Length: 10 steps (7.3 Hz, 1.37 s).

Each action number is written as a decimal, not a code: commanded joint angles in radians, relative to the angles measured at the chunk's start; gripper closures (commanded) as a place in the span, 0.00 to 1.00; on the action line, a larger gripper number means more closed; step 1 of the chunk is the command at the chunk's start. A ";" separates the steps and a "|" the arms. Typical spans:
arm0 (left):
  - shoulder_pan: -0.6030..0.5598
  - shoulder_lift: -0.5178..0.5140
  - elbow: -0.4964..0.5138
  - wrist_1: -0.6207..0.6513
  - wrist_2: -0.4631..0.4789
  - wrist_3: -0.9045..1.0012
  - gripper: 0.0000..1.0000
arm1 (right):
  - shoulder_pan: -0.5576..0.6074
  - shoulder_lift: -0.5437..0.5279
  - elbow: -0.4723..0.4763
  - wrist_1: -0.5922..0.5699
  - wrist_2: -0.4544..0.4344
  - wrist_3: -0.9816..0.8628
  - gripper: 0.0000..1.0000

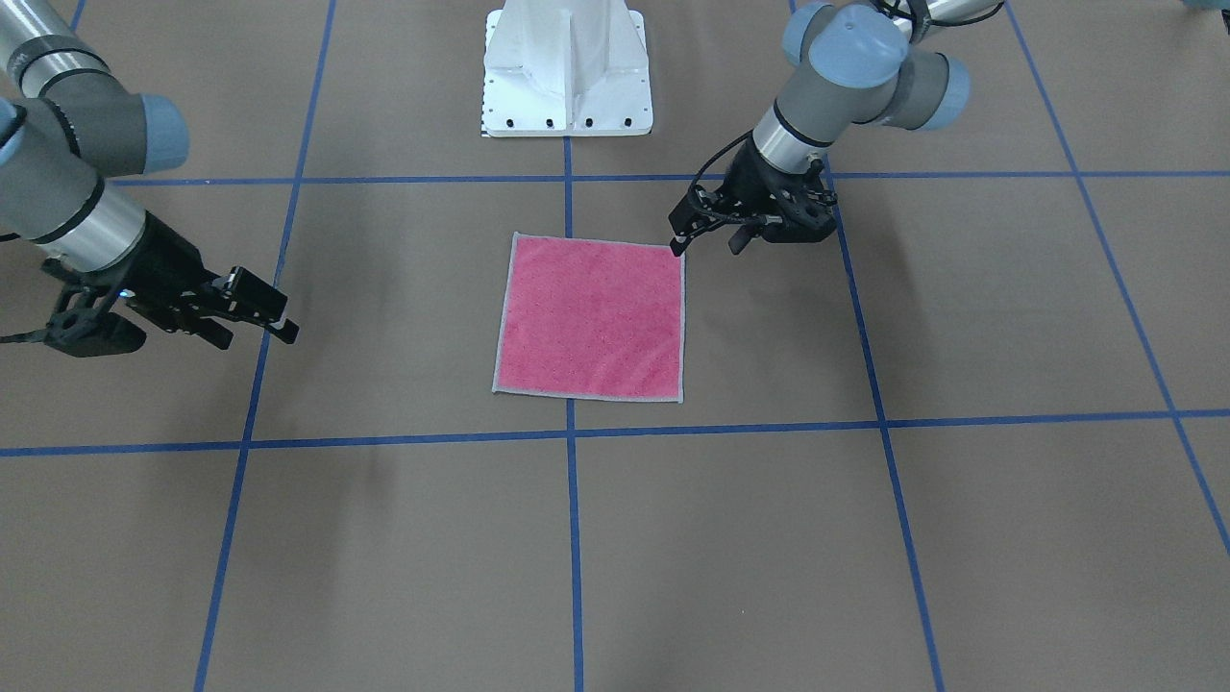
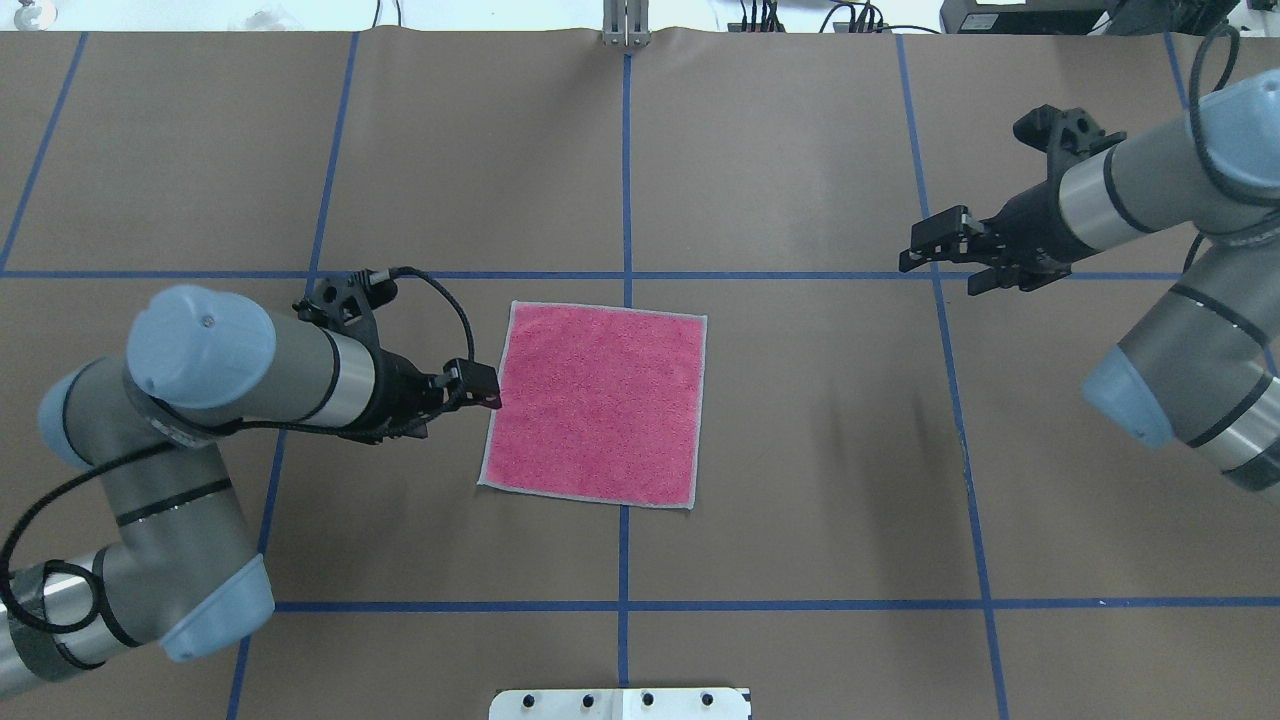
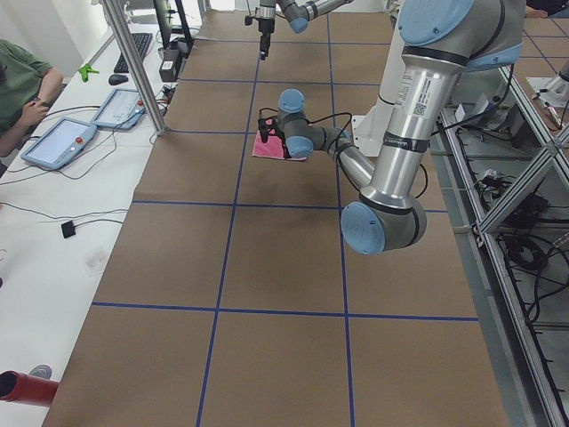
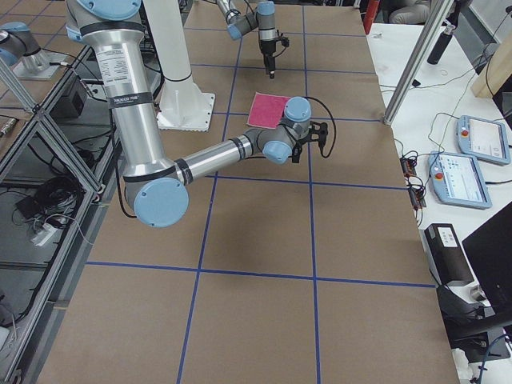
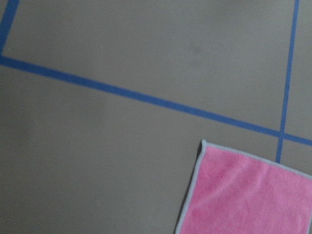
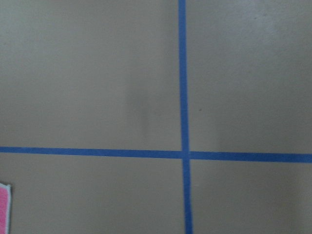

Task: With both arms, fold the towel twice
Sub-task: 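Move the left gripper to the towel's near-left edge while the right gripper approaches, then grasp the towel edge nearest the left gripper with the left gripper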

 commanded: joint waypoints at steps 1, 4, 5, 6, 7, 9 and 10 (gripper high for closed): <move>0.056 -0.013 0.019 -0.002 0.041 -0.022 0.01 | -0.094 0.015 0.024 -0.001 -0.088 0.109 0.01; 0.056 -0.063 0.100 -0.009 0.039 -0.022 0.03 | -0.134 0.015 0.055 -0.001 -0.088 0.140 0.02; 0.056 -0.071 0.117 -0.011 0.039 -0.021 0.06 | -0.145 0.015 0.056 -0.001 -0.088 0.140 0.01; 0.056 -0.071 0.117 -0.011 0.039 -0.021 0.09 | -0.150 0.016 0.058 0.001 -0.088 0.140 0.01; 0.056 -0.070 0.121 -0.011 0.039 -0.019 0.11 | -0.151 0.018 0.058 0.001 -0.086 0.140 0.01; 0.058 -0.070 0.121 -0.011 0.038 -0.019 0.13 | -0.151 0.021 0.058 0.001 -0.088 0.140 0.01; 0.058 -0.066 0.121 -0.011 0.038 -0.021 0.17 | -0.151 0.025 0.058 0.001 -0.086 0.140 0.01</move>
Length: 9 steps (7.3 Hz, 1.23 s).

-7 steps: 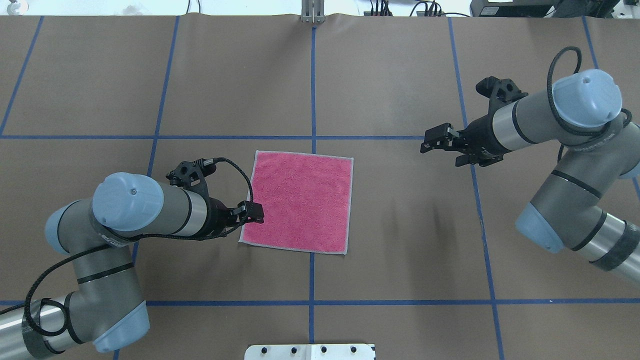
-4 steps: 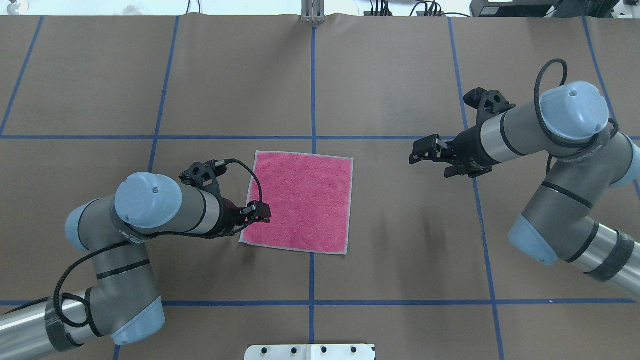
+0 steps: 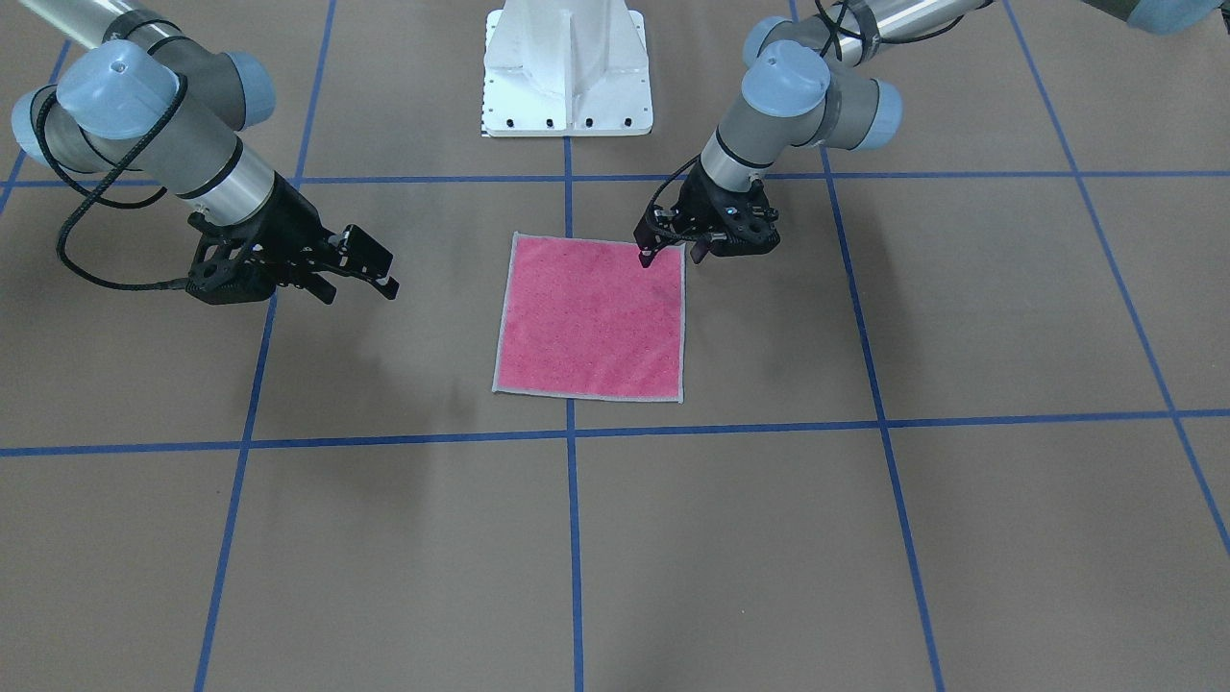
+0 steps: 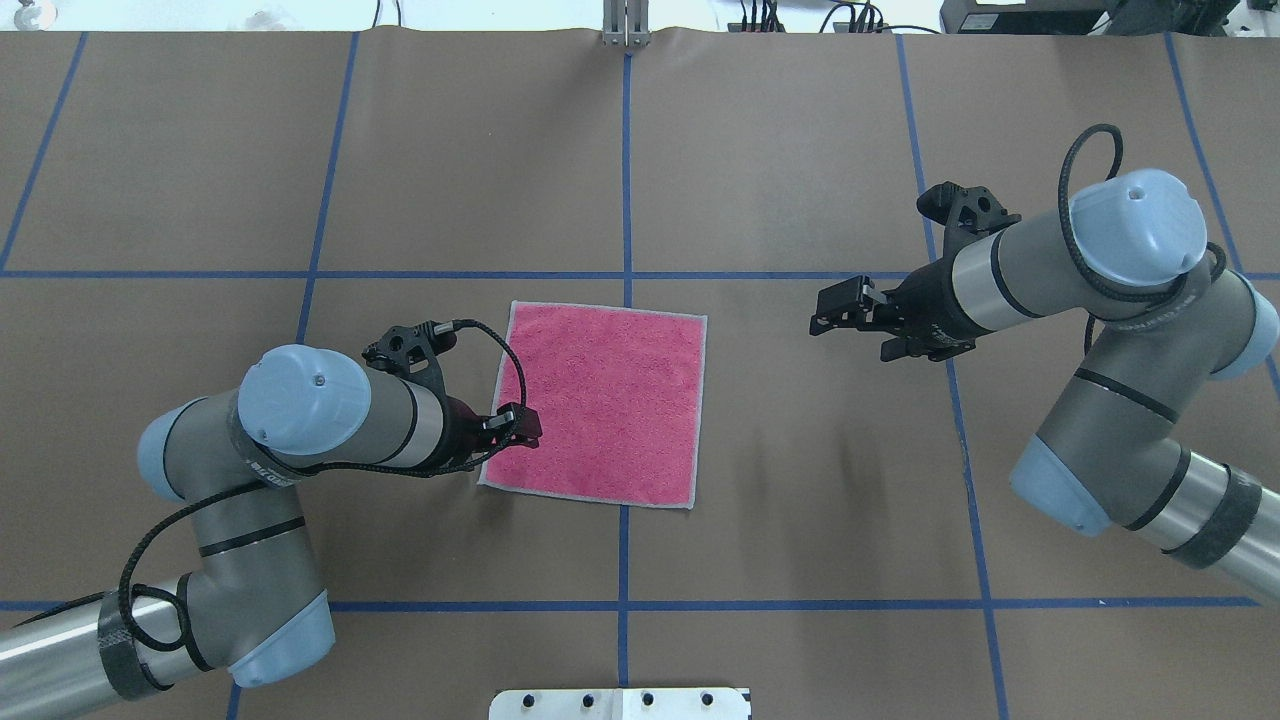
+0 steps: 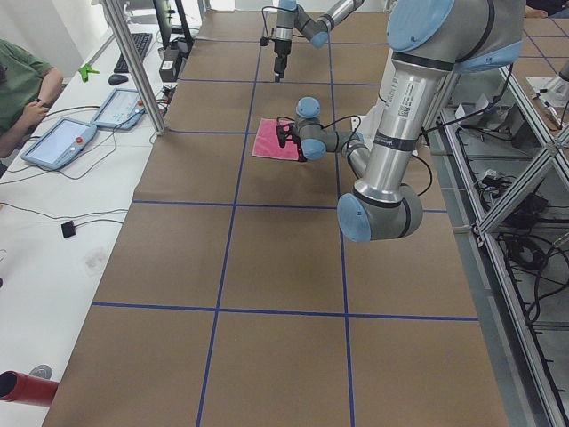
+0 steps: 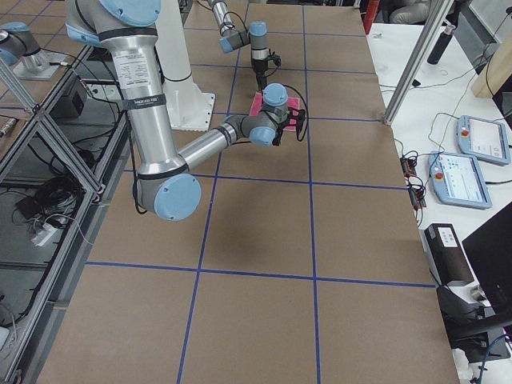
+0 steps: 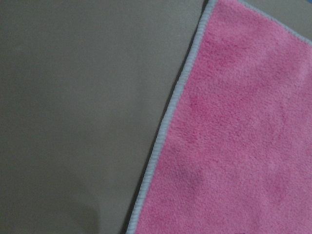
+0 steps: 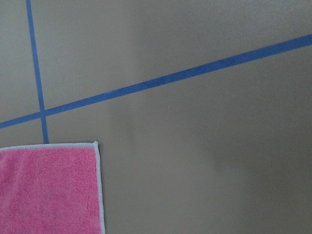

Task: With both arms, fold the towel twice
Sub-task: 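Grasp the towel edge nearest the left gripper with the left gripper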

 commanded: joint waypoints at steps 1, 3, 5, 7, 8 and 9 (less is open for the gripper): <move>0.001 0.005 0.001 0.000 -0.001 0.002 0.18 | 0.000 0.006 0.000 0.000 0.001 0.000 0.01; 0.001 0.007 -0.001 -0.002 -0.002 0.002 0.25 | 0.000 0.007 0.000 0.000 0.004 0.000 0.01; 0.001 0.013 -0.002 -0.002 -0.004 0.003 0.31 | 0.000 0.009 -0.001 0.002 0.006 -0.002 0.01; 0.002 0.013 -0.001 -0.002 -0.005 0.003 0.31 | 0.000 0.009 0.000 0.003 0.009 0.000 0.01; 0.002 0.013 -0.001 -0.002 -0.005 0.002 0.32 | 0.000 0.007 0.000 0.005 0.012 -0.002 0.01; 0.002 0.013 -0.001 -0.002 -0.007 0.002 0.36 | 0.000 0.007 0.000 0.006 0.012 -0.002 0.01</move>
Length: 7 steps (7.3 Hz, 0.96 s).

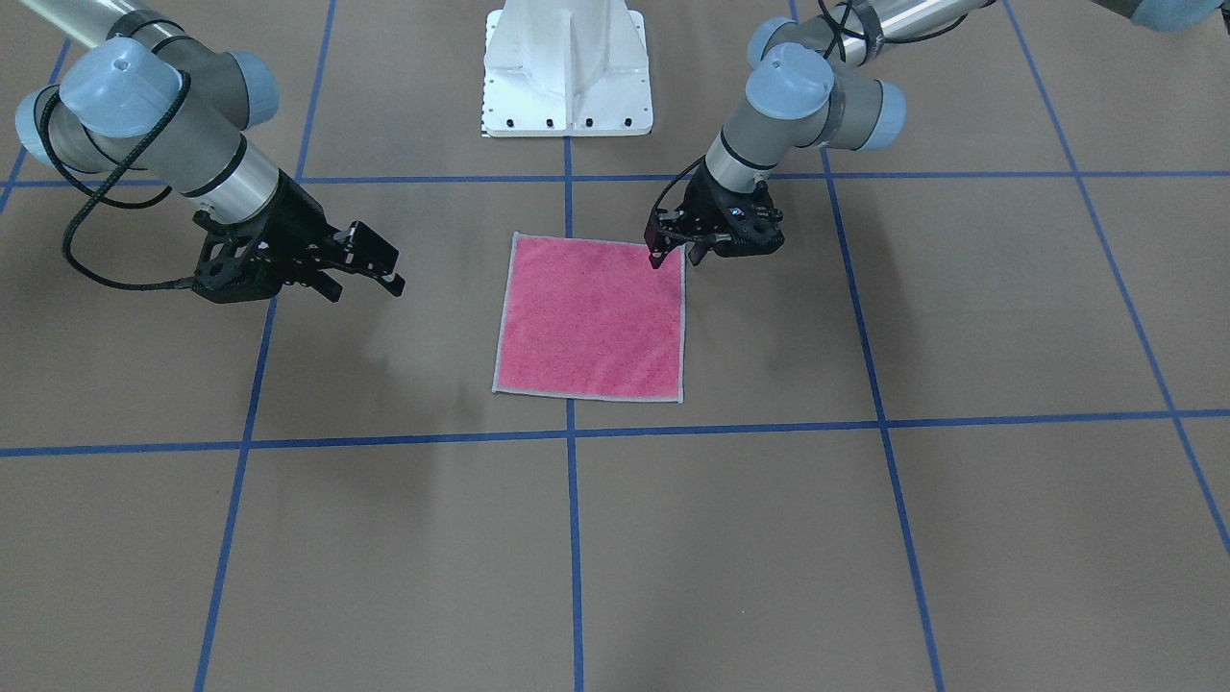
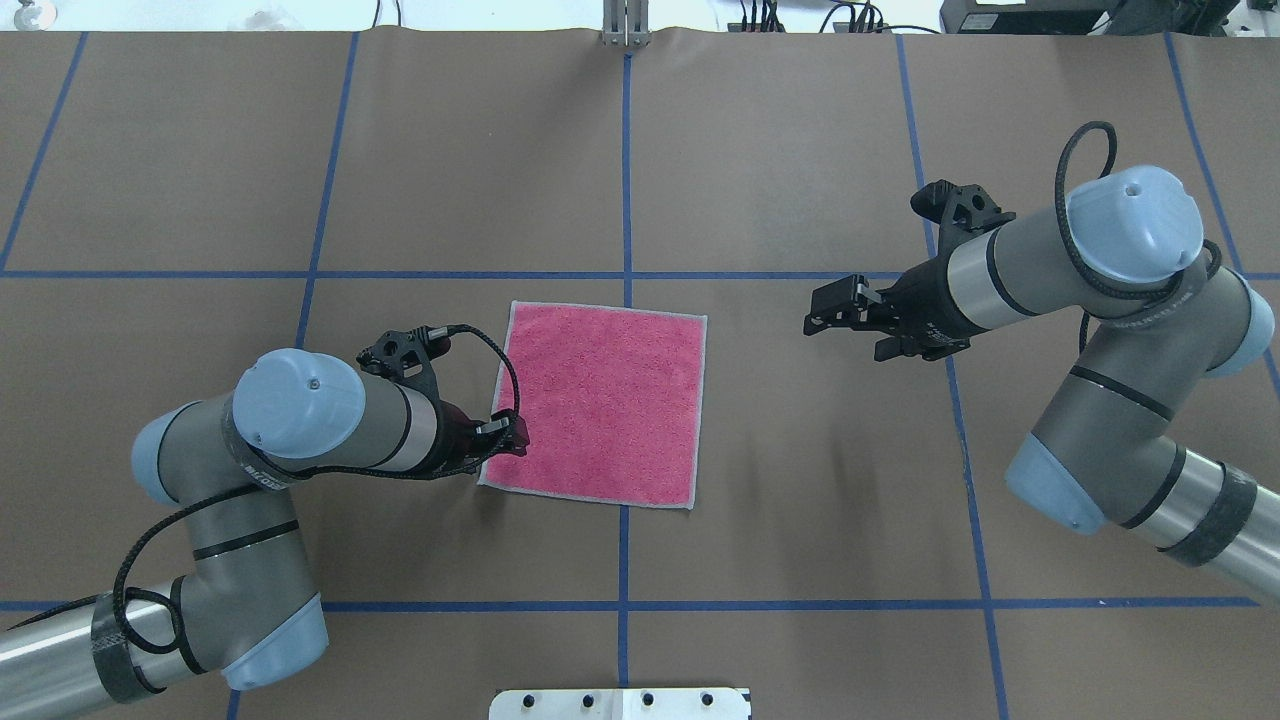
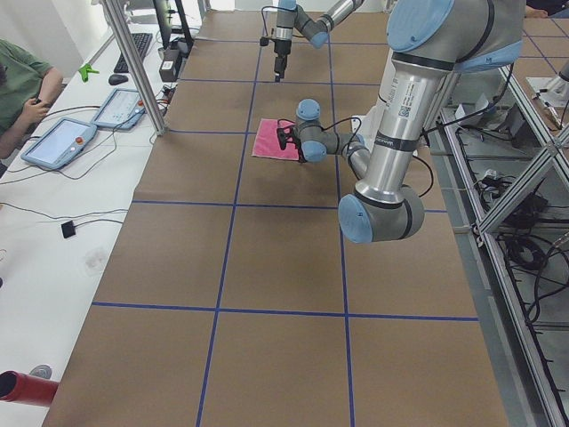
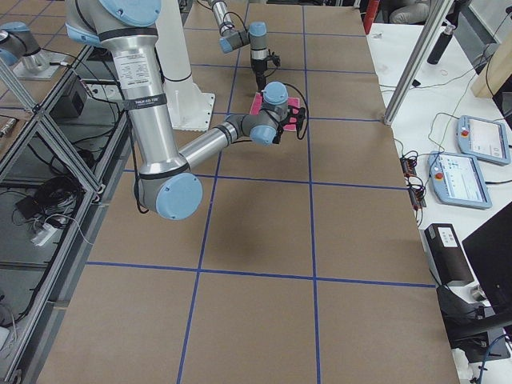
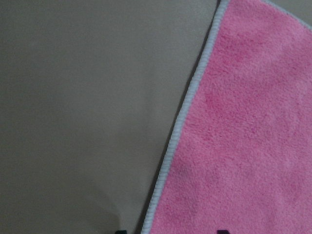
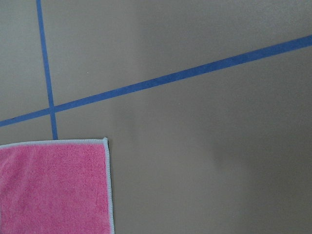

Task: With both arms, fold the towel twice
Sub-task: 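Grasp the towel edge nearest the left gripper with the left gripper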

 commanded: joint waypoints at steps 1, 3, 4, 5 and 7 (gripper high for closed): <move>0.002 0.000 0.000 0.000 -0.001 -0.001 0.37 | 0.000 -0.001 0.000 0.002 0.000 -0.001 0.01; 0.009 0.000 0.000 0.000 -0.001 -0.001 0.38 | 0.000 -0.001 0.000 0.002 0.000 0.001 0.01; 0.009 0.000 -0.001 0.000 -0.003 -0.002 0.39 | 0.000 -0.001 -0.001 0.002 0.000 0.001 0.01; 0.011 0.000 -0.003 0.000 -0.003 -0.004 0.39 | 0.000 -0.001 -0.001 0.002 0.000 0.001 0.01; 0.017 0.000 -0.001 0.002 -0.003 -0.004 0.40 | 0.000 -0.001 0.000 0.002 0.000 0.001 0.01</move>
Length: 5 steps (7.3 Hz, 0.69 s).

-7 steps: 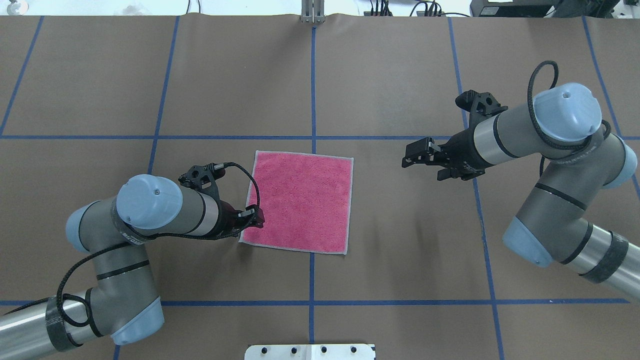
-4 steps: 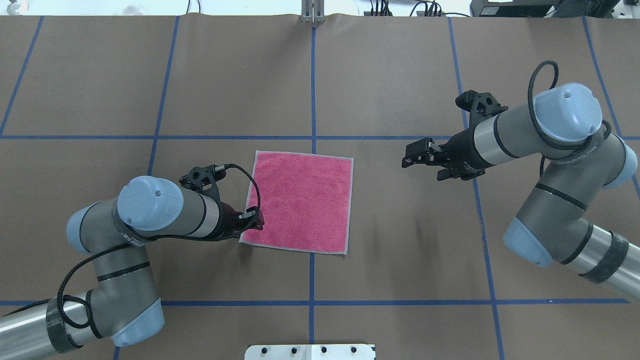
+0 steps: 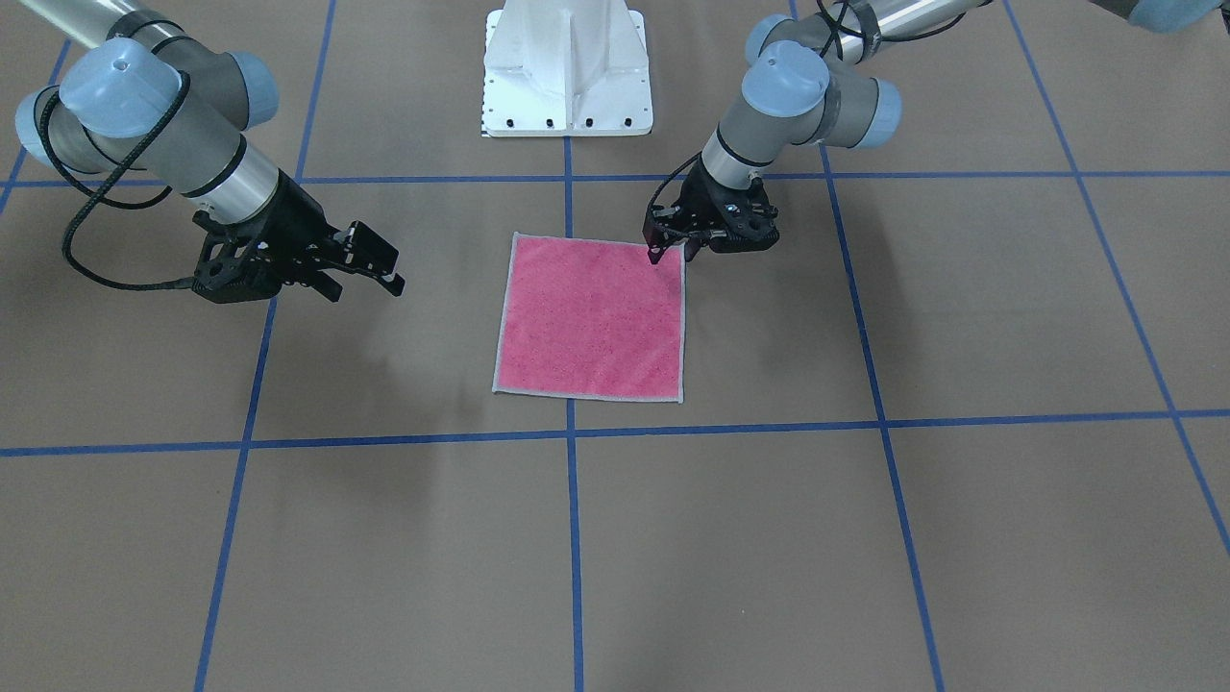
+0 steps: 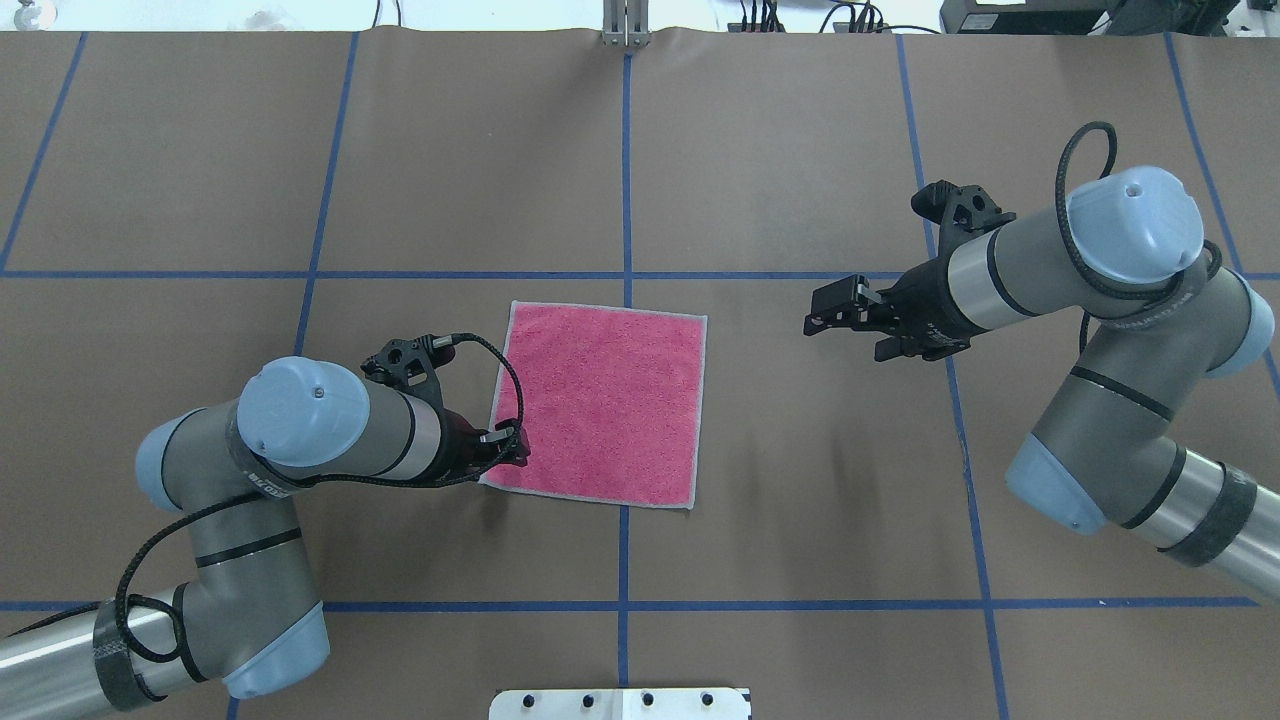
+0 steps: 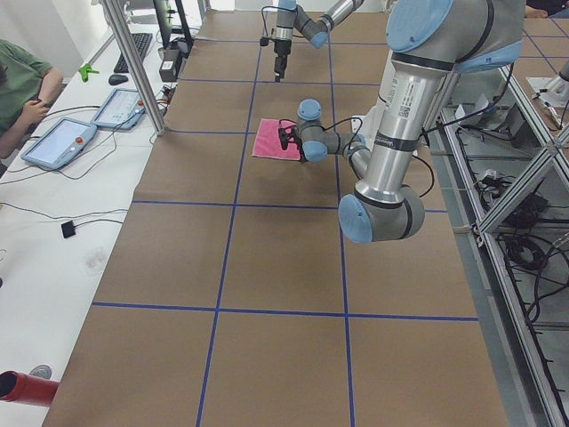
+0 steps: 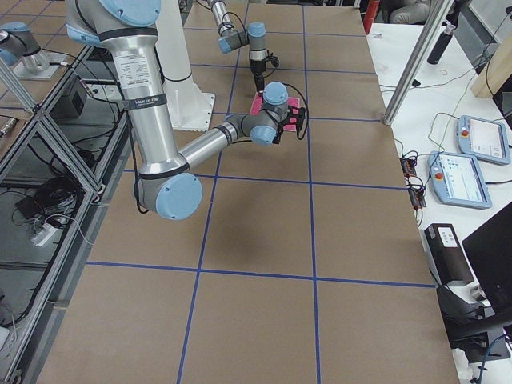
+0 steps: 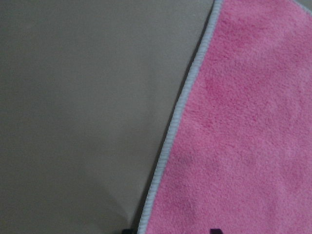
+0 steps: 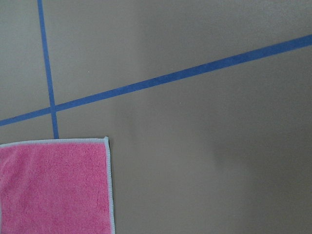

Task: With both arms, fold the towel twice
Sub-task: 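Grasp the towel edge nearest the left gripper with the left gripper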

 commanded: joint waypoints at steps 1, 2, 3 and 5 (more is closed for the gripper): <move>0.007 0.012 0.001 0.000 0.000 0.000 0.41 | 0.000 0.000 0.000 0.000 0.000 0.000 0.01; 0.007 0.017 -0.007 0.000 -0.002 -0.001 0.49 | 0.000 0.000 0.000 0.000 0.000 0.000 0.01; 0.007 0.015 -0.013 0.000 -0.003 -0.003 0.71 | 0.000 0.000 0.000 0.000 0.000 0.000 0.01; 0.007 0.015 -0.027 0.001 -0.020 -0.004 1.00 | 0.000 -0.002 0.001 0.000 0.002 0.000 0.01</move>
